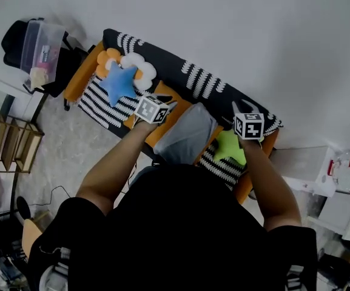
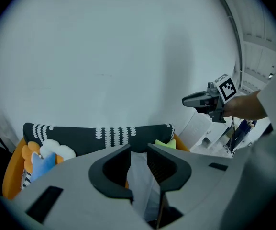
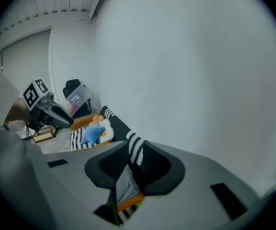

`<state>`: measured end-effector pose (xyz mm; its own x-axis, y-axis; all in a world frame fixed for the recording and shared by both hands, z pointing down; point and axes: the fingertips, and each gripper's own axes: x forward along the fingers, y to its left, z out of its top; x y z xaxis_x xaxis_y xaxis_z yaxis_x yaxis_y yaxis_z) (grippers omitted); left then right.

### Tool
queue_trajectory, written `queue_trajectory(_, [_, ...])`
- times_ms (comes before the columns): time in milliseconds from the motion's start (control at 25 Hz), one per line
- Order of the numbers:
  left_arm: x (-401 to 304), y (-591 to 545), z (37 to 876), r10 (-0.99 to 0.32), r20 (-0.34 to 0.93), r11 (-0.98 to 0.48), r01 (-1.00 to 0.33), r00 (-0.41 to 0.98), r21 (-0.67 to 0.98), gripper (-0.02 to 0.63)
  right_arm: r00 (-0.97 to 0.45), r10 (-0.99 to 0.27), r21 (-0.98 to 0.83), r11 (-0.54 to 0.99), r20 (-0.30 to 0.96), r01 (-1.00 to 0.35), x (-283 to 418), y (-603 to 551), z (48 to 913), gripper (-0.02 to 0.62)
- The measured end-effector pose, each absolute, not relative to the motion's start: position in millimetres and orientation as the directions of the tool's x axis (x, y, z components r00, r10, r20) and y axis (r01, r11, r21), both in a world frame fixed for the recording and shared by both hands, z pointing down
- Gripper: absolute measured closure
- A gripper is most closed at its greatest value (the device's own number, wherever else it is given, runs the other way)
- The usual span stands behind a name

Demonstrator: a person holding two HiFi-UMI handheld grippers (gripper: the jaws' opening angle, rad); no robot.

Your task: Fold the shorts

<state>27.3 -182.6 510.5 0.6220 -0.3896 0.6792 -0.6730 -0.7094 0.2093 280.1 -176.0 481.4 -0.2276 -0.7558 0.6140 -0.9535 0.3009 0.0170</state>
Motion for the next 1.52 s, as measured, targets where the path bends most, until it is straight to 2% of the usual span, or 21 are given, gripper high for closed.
queue_trajectory(600, [29.9,-230.8,499.5,-0.294,0.632,-0.819,-0.53,0.717,0.22,0.483,-0.029,-0.827,0.091,0.097,0.561,-0.991,251.4,-150.9,441.3,0.499])
queue_trajectory(840, [28.5,-241.7,486.5,-0.337,0.607,-0.827,-0.534,0.72,0.175,0.472,0.05,-0.827,0.053,-0.025,0.56,-0.998,251.2,-129.8,441.3,0.502])
queue_trajectory(1080, [31.8,-254.1,465.5,-0.404,0.53,-0.824,-0.548,0.746,0.143,0.472,0.12,-0.84,0.017,-0.13,0.53,-0.991,254.5,-114.1,433.8,0.508])
queue_trajectory(1320, [43.6,-250.6,435.1,-0.467,0.439,-0.827,-0.554,0.768,0.089,0.472,0.125,-0.864,0.007,-0.139,0.488,-0.99,259.1,-101.4,423.8,0.511])
queue_trajectory(1520, [65.7,-242.0,407.4,-0.513,0.383,-0.842,-0.538,0.768,-0.048,0.472,0.119,-0.885,-0.009,-0.138,0.449,-0.99,279.7,-101.4,412.4,0.512])
